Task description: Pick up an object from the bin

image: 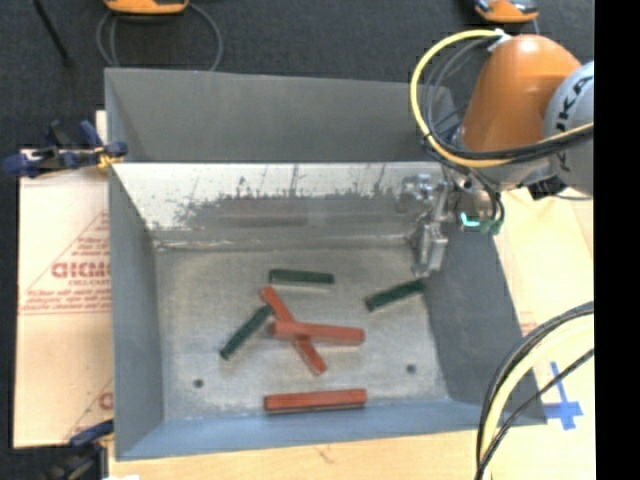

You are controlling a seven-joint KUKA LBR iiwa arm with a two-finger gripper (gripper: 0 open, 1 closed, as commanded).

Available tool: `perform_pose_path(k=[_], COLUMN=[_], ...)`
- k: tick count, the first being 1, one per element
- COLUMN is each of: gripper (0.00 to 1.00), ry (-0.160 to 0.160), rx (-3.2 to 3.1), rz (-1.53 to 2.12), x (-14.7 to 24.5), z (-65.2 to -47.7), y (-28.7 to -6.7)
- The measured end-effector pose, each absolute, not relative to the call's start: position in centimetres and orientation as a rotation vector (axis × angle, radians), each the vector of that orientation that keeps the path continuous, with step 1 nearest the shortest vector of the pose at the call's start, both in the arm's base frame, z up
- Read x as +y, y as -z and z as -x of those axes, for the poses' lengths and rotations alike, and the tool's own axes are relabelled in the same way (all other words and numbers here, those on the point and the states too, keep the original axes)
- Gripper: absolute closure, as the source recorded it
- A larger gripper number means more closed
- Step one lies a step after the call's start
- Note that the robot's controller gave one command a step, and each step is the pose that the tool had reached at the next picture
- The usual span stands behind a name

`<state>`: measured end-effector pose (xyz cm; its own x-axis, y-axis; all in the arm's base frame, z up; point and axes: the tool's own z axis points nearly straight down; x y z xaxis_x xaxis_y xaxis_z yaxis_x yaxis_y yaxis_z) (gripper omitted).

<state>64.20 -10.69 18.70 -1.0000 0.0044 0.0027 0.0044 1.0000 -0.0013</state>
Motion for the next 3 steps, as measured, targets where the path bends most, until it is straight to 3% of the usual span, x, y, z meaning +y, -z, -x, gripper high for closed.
perform_pose_path(k=[1, 2, 3], gripper=[0.00, 1.00, 1.00], ry=[-0.002, -0.006, -0.009], rx=[-3.139, -3.147, -3.155], rz=[-0.050, -0.057, -0.081], x=[-13.0, -12.9, -12.8], z=[-59.4, -59.7, -62.1], y=[-6.7, -7.1, -22.3])
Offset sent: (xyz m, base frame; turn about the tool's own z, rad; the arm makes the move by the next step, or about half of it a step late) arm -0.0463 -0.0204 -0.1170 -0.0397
